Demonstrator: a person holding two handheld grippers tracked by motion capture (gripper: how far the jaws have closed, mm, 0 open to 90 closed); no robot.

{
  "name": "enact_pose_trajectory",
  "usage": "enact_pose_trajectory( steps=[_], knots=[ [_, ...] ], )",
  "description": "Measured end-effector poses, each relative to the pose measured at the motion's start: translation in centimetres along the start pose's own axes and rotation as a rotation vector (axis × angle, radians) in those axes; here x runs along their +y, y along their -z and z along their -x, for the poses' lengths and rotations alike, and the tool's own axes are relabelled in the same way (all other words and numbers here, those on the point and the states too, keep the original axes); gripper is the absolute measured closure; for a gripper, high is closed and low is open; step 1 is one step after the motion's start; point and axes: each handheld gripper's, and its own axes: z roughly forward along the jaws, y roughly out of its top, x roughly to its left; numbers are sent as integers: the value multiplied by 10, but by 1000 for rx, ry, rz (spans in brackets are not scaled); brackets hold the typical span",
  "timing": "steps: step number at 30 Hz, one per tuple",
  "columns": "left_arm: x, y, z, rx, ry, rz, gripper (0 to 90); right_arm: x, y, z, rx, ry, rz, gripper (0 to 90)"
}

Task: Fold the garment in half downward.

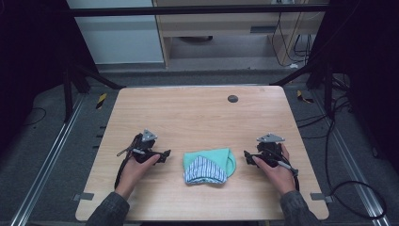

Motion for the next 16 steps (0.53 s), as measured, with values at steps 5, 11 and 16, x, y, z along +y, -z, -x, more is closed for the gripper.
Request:
enact_pose_trajectory(
  steps=[5,11,16],
  knots=[
    [0,-13,-3,5,30,2,105,0,-13,8,-51,-66,-18,104],
    [-2,-22,-3,22,31,-7,92,-1,-21,11,-64,-114,-27,58],
    [-3,-22,-3,33,30,-23,52,-1,-21,11,-87,-151,-45,12]
  ],
)
